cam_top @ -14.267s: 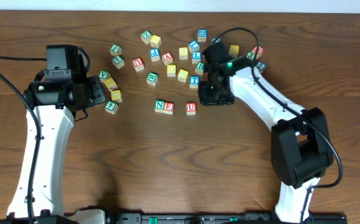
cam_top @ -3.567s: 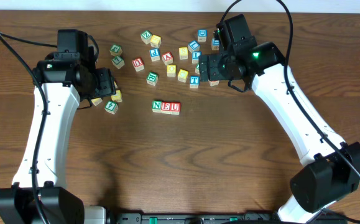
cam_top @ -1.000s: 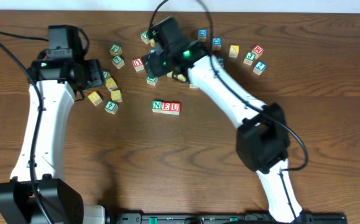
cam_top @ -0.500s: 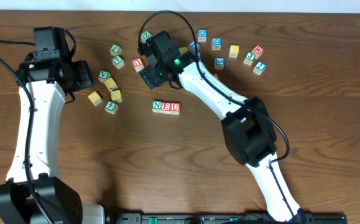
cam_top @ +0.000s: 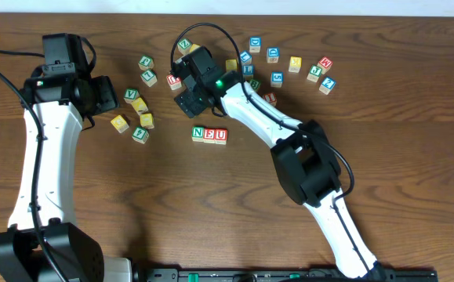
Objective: Spell out NEURIPS
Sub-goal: 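Lower right gripper onto the green R block and close on it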
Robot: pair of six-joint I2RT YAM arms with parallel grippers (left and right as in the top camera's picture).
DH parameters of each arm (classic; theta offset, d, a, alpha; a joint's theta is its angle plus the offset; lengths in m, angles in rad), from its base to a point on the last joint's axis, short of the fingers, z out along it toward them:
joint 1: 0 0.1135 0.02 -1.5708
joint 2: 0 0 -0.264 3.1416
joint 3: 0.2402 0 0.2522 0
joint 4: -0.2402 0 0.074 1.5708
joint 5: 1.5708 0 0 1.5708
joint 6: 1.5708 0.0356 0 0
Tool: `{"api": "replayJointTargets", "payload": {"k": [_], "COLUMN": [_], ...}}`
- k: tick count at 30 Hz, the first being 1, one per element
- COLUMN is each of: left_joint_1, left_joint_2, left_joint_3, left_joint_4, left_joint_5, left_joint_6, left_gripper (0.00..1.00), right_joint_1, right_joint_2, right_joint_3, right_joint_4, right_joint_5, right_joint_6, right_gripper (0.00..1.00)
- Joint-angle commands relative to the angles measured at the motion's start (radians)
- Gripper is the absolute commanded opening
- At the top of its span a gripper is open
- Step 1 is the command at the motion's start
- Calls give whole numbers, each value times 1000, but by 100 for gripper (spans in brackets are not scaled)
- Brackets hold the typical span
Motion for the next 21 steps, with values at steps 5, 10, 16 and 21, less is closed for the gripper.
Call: {"api": "replayJointTargets", "payload": {"k": [5, 10, 16, 21], "left_joint_1": [0, 0, 1, 0], "left_joint_2": [5, 5, 5, 5], "left_joint_3": [-13, -13, -13, -13], "left_joint_4": [-5, -9, -14, -16], "left_joint_5": [-5, -1, -1, -1], "left_joint_6": [-5, -5, -5, -5], "left_gripper": [68, 67, 68, 67], "right_joint_1": [14, 14, 14, 14], "right_joint_2": [12, 12, 12, 12], "right_joint_3": [-2, -3, -3, -3], "right_joint_4": [16, 10, -10, -17], "right_joint_5": [-13, -12, 16, 50], "right_joint_6": [-14, -6, 13, 39], "right_gripper": [60, 49, 43, 41]}}
